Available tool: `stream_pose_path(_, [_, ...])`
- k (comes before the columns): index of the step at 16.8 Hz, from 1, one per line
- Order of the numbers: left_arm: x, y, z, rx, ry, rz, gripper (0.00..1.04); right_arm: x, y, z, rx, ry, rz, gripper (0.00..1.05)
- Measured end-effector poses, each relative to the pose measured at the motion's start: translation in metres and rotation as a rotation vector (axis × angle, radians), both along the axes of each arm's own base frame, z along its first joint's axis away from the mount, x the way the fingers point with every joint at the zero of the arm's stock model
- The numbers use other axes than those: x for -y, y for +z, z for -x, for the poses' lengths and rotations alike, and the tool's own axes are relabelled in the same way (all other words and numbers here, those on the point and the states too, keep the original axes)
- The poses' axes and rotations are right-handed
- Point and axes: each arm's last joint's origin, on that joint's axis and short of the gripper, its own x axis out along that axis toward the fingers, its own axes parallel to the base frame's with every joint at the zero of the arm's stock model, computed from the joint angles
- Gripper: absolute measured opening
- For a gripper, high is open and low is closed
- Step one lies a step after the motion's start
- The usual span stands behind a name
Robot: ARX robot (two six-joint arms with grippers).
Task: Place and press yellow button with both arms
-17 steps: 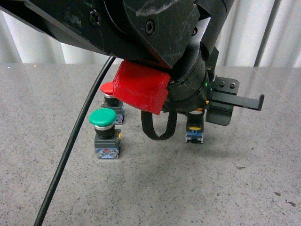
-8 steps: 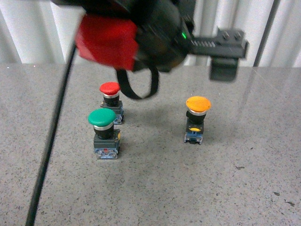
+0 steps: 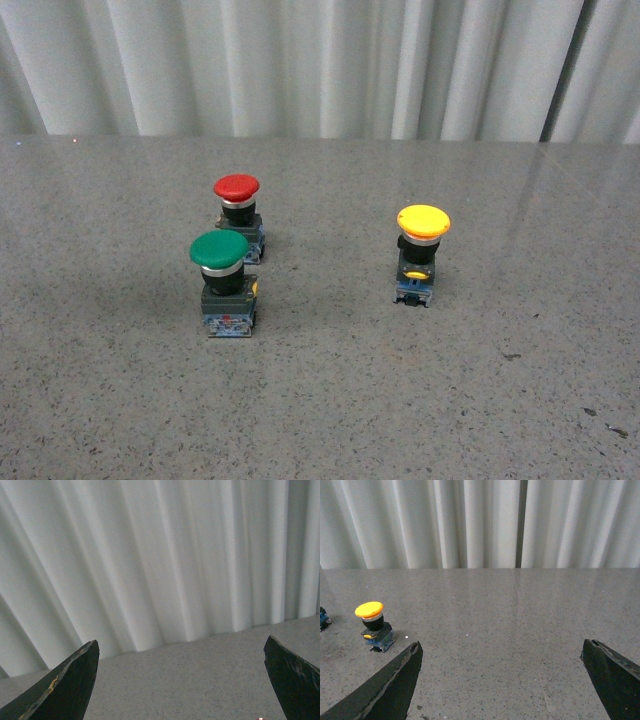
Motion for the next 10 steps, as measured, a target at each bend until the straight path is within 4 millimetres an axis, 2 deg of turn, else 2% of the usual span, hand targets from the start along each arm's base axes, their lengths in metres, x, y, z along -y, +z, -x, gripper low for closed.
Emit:
stream_pose_path(1, [-0.01, -0.006, 0.017, -0.038, 0.025, 0.02, 0.92, 0.0, 0.0, 0.0, 0.0, 0.0, 0.0, 0.98])
stream_pose_path(3, [-0.032, -0.04, 0.041, -0.069, 0.039, 0.159, 0.68, 0.0, 0.0, 0.0, 0.0, 0.0, 0.0, 0.98])
stream_pose_path(6, [-0.05, -0.08, 0.06, -0.093, 0.036, 0.219, 0.34, 0.0, 0.0, 0.0, 0.0, 0.0, 0.0, 0.98])
stream_pose_path(9, [-0.061, -0.101, 0.075, -0.088, 0.034, 0.237, 0.02, 0.0, 0.0, 0.0, 0.0, 0.0, 0.0, 0.98])
stream_pose_path(10, [-0.063, -0.109, 0.079, -0.096, 0.035, 0.238, 0.02, 0.0, 0.0, 0.0, 0.0, 0.0, 0.0, 0.98])
